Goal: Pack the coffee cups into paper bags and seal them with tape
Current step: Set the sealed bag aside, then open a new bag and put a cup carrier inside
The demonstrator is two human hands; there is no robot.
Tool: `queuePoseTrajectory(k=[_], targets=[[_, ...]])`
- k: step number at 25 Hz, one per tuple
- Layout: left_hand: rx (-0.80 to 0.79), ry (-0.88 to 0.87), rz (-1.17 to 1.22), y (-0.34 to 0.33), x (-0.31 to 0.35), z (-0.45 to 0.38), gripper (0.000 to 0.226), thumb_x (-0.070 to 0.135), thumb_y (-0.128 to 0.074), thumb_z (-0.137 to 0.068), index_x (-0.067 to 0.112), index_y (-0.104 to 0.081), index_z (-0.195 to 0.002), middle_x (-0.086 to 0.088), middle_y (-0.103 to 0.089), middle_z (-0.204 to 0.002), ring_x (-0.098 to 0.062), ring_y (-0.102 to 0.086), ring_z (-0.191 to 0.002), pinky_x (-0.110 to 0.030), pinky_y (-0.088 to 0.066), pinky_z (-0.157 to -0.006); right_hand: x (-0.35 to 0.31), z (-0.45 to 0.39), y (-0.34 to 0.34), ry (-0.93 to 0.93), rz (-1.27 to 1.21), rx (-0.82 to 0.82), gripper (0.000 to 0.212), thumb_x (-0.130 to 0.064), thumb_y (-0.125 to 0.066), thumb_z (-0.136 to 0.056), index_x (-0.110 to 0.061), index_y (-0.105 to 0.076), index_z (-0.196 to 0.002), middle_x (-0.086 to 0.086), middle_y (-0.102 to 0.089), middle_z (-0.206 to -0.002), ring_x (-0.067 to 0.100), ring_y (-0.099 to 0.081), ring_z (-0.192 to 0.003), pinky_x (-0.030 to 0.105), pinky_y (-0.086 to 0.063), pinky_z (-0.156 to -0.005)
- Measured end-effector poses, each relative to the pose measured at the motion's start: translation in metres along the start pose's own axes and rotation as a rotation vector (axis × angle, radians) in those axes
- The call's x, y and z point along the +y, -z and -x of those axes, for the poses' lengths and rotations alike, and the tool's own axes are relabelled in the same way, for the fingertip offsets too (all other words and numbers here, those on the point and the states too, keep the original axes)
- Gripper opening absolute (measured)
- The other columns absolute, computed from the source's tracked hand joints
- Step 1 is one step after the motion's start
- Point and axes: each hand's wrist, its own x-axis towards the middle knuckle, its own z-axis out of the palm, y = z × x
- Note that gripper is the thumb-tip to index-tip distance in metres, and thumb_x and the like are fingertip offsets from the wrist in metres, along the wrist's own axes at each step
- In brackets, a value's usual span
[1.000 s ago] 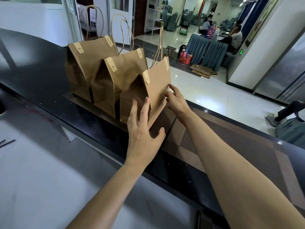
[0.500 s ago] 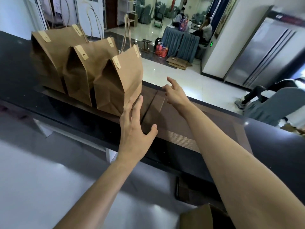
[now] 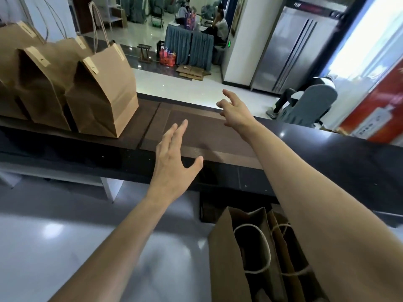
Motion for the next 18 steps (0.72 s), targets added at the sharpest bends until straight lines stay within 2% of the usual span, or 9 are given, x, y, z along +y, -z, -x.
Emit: queuePoseTrajectory(k=[2,5,8,11,13,16,18], targets=[[-0.053,-0.044,0.014,-0.012,0.013,0.011,0.086,0.032,-0.071,-0.091,0.039,-0.019,-0.159,0.005,-0.023,-0.164,-0.015,-0.021,-0.15,-0.049,-0.025,-0.124,0.01,0.021,0.025,-0.015,0.007,0.049,0.056,-0.028,-0.043,-0.104,-0.028,-0.031,-0.159,-0.005,-0.059,-0.12,0.021,-0.056,-0.118,0.044,-0.044,-0.112],[-0.14,-0.084,0.043,-0.029,0.026,0.025,0.082,0.031,-0.07,-0.092,0.039,-0.022,-0.158,0.007,-0.029,-0.16,-0.015,-0.026,-0.148,-0.049,-0.029,-0.122,0.026,0.052,0.057,-0.023,0.012,0.109,0.055,-0.029,-0.044,-0.104,-0.029,-0.032,-0.158,-0.001,-0.059,-0.132,0.021,-0.055,-0.125,0.047,-0.043,-0.114],[-0.239,-0.104,0.09,-0.045,0.028,0.041,0.078,0.029,-0.069,-0.093,0.04,-0.026,-0.157,0.011,-0.037,-0.154,-0.016,-0.034,-0.142,-0.048,-0.036,-0.118,0.042,0.09,0.085,-0.039,-0.017,0.174,0.059,-0.032,-0.048,-0.1,-0.029,-0.034,-0.157,-0.005,-0.058,-0.123,0.018,-0.057,-0.12,0.048,-0.044,-0.114],[-0.331,-0.101,0.136,-0.055,0.023,0.053,0.073,0.029,-0.067,-0.094,0.045,-0.028,-0.154,0.016,-0.039,-0.152,-0.014,-0.036,-0.142,-0.049,-0.039,-0.116,0.053,0.133,0.103,-0.069,-0.083,0.242,0.056,-0.028,-0.048,-0.104,-0.03,-0.034,-0.158,-0.009,-0.059,-0.111,0.023,-0.061,-0.114,0.05,-0.05,-0.107],[-0.38,-0.088,0.151,-0.059,0.021,0.061,0.07,0.028,-0.066,-0.096,0.045,-0.03,-0.153,0.015,-0.041,-0.151,-0.011,-0.037,-0.142,-0.047,-0.038,-0.117,0.059,0.163,0.108,-0.076,-0.089,0.273,0.054,-0.026,-0.046,-0.106,-0.031,-0.033,-0.158,-0.01,-0.059,-0.108,0.025,-0.063,-0.115,0.048,-0.052,-0.103],[-0.445,-0.076,0.175,-0.063,0.016,0.068,0.065,0.023,-0.063,-0.099,0.04,-0.033,-0.154,0.011,-0.045,-0.15,-0.008,-0.039,-0.139,-0.039,-0.038,-0.117,0.063,0.206,0.109,-0.076,-0.105,0.34,0.053,-0.028,-0.046,-0.106,-0.033,-0.034,-0.158,-0.011,-0.058,-0.119,0.016,-0.061,-0.118,0.044,-0.052,-0.106],[-0.512,-0.07,0.197,-0.065,0.009,0.071,0.06,0.022,-0.061,-0.101,0.04,-0.036,-0.153,0.008,-0.047,-0.151,-0.01,-0.04,-0.141,-0.037,-0.037,-0.117,0.066,0.234,0.106,-0.085,-0.118,0.401,0.052,-0.027,-0.047,-0.107,-0.034,-0.035,-0.157,-0.014,-0.057,-0.117,0.016,-0.061,-0.119,0.04,-0.051,-0.106]])
